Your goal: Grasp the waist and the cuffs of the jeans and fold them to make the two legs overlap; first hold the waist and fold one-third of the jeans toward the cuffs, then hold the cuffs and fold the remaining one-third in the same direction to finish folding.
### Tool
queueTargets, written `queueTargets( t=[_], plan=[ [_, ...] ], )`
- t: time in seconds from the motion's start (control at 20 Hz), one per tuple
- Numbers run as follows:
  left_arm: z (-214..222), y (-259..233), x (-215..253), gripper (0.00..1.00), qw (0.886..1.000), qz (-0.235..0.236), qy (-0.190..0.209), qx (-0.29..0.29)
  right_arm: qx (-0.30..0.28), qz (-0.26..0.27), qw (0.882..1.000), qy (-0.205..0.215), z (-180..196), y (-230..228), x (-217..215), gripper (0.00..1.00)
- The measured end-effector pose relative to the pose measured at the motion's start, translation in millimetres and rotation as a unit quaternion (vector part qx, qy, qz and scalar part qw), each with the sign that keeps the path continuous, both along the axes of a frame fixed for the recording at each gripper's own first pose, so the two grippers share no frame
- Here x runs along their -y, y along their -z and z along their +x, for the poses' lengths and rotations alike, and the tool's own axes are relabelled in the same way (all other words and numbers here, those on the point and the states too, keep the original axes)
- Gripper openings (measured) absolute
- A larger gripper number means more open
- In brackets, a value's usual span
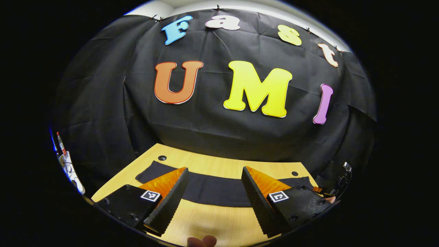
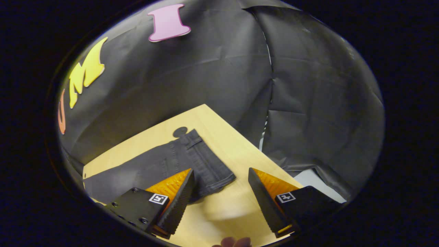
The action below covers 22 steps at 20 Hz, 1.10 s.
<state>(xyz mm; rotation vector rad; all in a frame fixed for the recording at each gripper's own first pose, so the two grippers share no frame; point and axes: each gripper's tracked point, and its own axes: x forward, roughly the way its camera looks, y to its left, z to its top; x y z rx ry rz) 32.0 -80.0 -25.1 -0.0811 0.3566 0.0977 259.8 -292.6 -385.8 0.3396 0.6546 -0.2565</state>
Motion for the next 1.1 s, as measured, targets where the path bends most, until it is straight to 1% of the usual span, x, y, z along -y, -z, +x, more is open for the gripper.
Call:
queueTargets(
  t=[0.15,0.25,0.35,0.4,0.45,0.5,0.65,0.75,0.85,0.9,1.0,1.1],
  plan=[
    [3,6,0,0.99,1.0,0.003,-0.007,-0.009,0.0,0.022,1.0,-0.01,9,8,-9,0.98],
    [5,10,-1,0.99,1.0,0.001,-0.012,-0.014,-0.002,0.019,1.0,-0.018,12,14,-12,1.0],
    [5,12,-2,0.99,1.0,0.0,-0.016,-0.02,0.002,0.025,1.0,-0.018,13,13,-13,0.98],
    [5,15,-5,0.99,1.0,0.0,-0.02,-0.022,-0.001,0.018,0.999,-0.029,11,15,-15,0.93],
    [5,16,-8,0.99,0.999,-0.002,-0.023,-0.025,-0.005,0.008,0.999,-0.044,11,15,-16,0.92],
    [5,19,-11,0.99,0.999,-0.008,-0.028,-0.028,-0.004,0.004,0.999,-0.049,12,13,-16,0.84],
    [3,24,-19,0.99,0.998,-0.025,-0.043,-0.036,-0.004,0.029,0.997,-0.074,17,17,-34,0.58],
    [2,23,-27,0.99,0.998,-0.022,-0.049,-0.036,-0.012,-0.003,0.996,-0.083,19,6,-37,0.42],
    [0,18,-41,0.99,0.998,-0.004,-0.056,-0.028,-0.006,-0.039,0.995,-0.091,20,-14,-39,0.18],
    [-1,16,-50,0.99,0.998,0.008,-0.062,-0.023,-0.004,-0.046,0.994,-0.095,24,-26,-42,0.05],
    [-2,10,-66,0.99,0.997,0.015,-0.07,-0.012,0.018,-0.043,0.993,-0.109,29,-60,-56,0.05],
    [-5,7,-83,0.99,0.996,0.005,-0.084,-0.001,0.046,-0.059,0.988,-0.137,25,-110,-80,0.04]
  ],
)
